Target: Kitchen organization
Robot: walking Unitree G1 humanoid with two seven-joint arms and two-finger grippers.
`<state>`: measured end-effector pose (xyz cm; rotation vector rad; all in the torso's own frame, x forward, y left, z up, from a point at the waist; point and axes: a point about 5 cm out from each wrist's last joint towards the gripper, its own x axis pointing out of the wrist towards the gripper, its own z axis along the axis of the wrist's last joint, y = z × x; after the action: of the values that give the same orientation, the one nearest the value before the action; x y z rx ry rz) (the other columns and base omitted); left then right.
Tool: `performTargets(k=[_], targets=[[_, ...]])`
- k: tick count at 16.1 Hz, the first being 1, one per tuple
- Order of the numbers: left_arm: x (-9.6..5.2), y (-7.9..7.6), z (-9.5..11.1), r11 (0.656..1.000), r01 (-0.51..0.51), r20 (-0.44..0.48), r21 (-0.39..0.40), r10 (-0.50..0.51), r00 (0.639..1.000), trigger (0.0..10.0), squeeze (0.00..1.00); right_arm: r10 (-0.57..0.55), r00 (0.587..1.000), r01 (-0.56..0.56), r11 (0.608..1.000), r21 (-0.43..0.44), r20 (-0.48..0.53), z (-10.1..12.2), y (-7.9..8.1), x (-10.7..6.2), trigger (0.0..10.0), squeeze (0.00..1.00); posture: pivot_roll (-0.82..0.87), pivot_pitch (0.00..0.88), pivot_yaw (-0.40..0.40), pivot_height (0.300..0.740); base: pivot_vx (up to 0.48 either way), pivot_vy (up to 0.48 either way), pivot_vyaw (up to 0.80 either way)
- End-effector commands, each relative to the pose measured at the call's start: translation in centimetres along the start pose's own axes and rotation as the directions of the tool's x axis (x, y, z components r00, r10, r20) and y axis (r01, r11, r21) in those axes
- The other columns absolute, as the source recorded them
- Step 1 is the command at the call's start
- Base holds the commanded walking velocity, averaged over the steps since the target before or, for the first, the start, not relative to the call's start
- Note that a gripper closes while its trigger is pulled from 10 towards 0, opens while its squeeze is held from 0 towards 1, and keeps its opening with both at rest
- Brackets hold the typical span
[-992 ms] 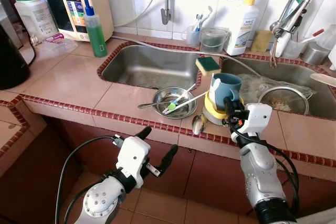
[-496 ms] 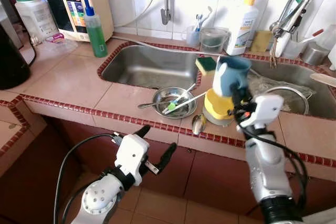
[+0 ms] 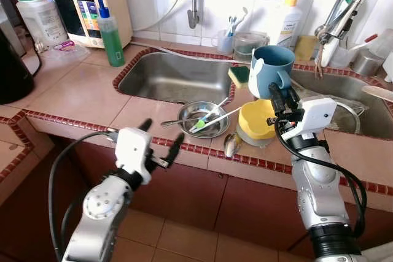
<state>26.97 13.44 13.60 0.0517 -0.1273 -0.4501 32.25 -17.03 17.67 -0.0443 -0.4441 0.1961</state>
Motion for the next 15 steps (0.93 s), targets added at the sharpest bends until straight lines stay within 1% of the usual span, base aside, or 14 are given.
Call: performTargets(k=[1,5,6,10,15], targets=[[0.18,0.10,0.06,1.000,-0.003,-0.002,-0.008,0.003,1.000,10.0,0.00,0.020,0.999,-0.019,1.000,-0.011,0.039,1.05,0.18,0.51,10.0,0.00,-0.12,0.000,0.000,0.740,0.000,0.000,0.00],[0.72,-0.10,0.29,1.000,0.010,0.014,-0.022,-0.010,1.000,10.0,0.00,0.036,0.998,-0.035,0.999,-0.016,0.048,1.48,0.59,0.54,10.0,0.00,-0.12,0.000,0.005,0.740,0.000,0.000,0.00],[0.73,-0.10,0.31,1.000,0.016,0.018,-0.015,-0.016,1.000,10.0,0.00,0.038,0.998,-0.037,0.999,-0.014,0.046,1.46,0.62,0.48,10.0,0.00,-0.12,0.000,0.006,0.740,0.000,0.000,0.00],[0.88,0.00,0.31,0.999,0.020,0.013,-0.029,-0.020,1.000,10.0,0.00,0.042,0.998,-0.041,0.999,-0.017,0.042,1.50,0.70,0.35,10.0,0.00,-0.12,0.000,0.007,0.740,0.000,0.000,0.00],[0.78,0.33,0.31,0.999,0.025,0.003,-0.038,-0.025,1.000,10.0,0.00,0.049,0.998,-0.049,0.999,-0.009,0.038,1.37,1.15,0.34,10.0,0.00,-0.11,0.000,0.009,0.740,0.000,0.000,0.00]])
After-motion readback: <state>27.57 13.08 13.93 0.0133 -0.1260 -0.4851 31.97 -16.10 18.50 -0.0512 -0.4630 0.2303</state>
